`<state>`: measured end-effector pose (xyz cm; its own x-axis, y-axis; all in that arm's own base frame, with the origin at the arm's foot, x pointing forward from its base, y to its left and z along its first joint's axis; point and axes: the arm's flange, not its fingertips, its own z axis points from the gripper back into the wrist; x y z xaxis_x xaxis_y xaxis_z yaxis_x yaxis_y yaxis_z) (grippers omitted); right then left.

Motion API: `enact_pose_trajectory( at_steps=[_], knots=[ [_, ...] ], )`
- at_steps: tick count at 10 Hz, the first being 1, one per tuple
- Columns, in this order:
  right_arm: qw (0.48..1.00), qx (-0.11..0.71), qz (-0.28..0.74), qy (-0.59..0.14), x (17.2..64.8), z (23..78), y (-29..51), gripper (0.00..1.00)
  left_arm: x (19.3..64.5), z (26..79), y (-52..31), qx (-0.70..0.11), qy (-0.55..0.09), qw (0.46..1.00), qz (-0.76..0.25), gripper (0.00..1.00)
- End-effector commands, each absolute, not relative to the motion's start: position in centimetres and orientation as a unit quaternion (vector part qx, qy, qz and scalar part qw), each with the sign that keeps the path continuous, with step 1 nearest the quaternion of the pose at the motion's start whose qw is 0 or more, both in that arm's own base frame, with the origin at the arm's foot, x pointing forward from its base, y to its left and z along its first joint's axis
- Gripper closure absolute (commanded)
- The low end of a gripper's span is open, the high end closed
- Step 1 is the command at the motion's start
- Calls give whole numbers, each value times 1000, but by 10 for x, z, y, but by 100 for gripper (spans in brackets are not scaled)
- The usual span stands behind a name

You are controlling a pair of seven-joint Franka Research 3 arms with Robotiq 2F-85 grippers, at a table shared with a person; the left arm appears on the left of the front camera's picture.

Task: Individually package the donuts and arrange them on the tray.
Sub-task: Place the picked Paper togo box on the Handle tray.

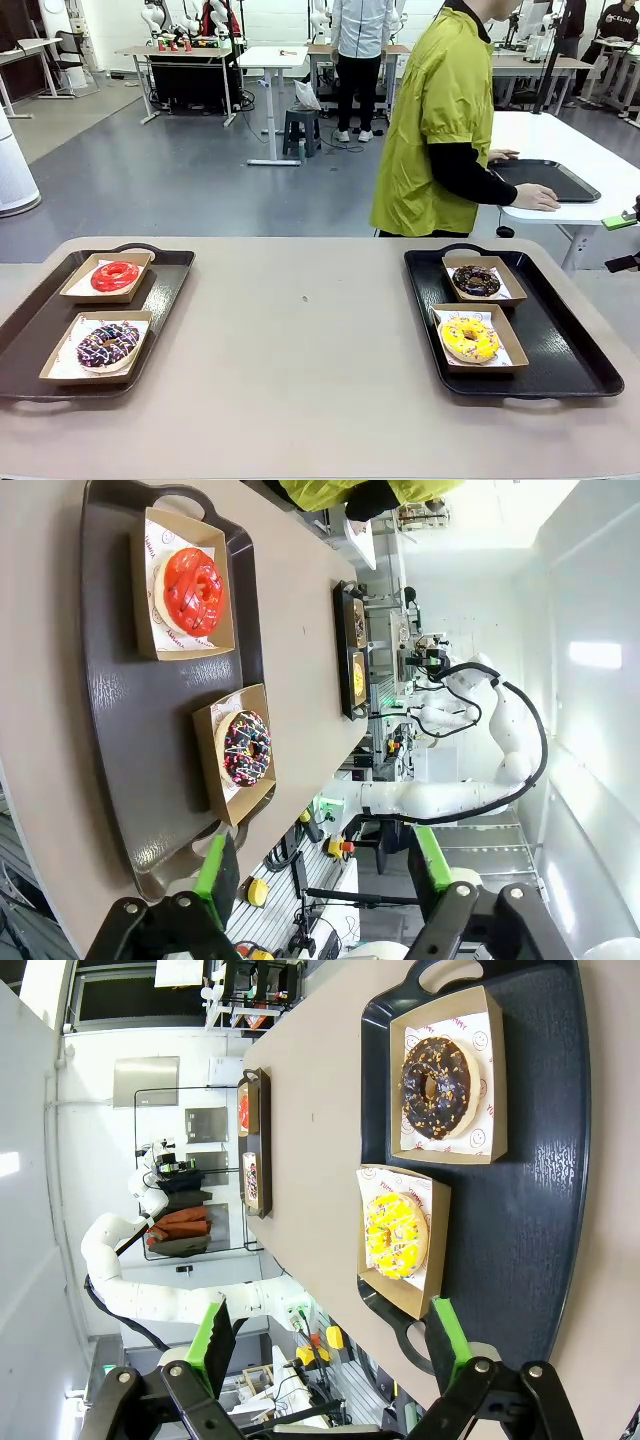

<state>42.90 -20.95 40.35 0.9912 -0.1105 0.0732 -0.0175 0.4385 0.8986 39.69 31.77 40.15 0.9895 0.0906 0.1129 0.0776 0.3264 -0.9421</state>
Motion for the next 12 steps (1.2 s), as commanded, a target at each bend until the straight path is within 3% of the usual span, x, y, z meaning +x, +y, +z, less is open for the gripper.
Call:
enact_pose_trajectory(
  at_steps=[1, 12],
  knots=[
    [848, 526, -24, -56, 426, 405, -209, 0, 395, 404, 314, -578, -68, 813, 10, 11],
    [848, 526, -24, -56, 426, 405, -209, 0, 395, 404, 314, -578, -68, 813, 10, 11]
  ],
)
